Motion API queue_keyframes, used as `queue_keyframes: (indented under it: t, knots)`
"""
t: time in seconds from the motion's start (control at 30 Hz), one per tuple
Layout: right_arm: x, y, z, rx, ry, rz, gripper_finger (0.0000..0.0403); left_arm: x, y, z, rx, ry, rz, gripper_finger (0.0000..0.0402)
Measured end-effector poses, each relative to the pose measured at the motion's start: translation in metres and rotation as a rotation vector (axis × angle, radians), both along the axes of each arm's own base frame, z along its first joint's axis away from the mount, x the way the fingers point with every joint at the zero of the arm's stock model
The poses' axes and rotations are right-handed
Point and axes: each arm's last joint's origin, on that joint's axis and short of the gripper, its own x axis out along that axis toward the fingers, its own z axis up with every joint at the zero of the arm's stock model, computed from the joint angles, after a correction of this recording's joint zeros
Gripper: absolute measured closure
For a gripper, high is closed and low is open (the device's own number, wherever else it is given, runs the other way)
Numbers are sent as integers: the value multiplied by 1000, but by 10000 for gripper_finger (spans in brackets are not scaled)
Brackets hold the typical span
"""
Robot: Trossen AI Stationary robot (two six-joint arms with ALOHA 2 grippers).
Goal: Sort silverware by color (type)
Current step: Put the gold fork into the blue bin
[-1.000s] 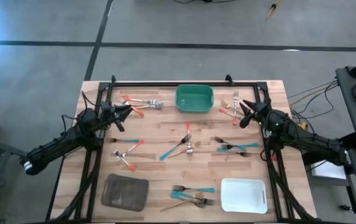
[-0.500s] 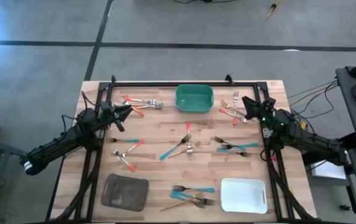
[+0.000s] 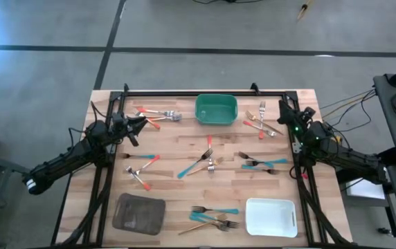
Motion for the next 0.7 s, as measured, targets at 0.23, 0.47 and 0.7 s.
queue_keyframes:
  t: [0.23, 0.47, 0.7]
  knots:
    - [0, 2, 14, -30, -119, 81, 300, 0, 0, 0, 0, 0, 0, 324]
    - [1, 2, 52, 22, -32, 121, 300, 0, 0, 0, 0, 0, 0, 324]
    - [10, -2, 74, 288, 267, 96, 300, 0, 0, 0, 0, 0, 0, 324]
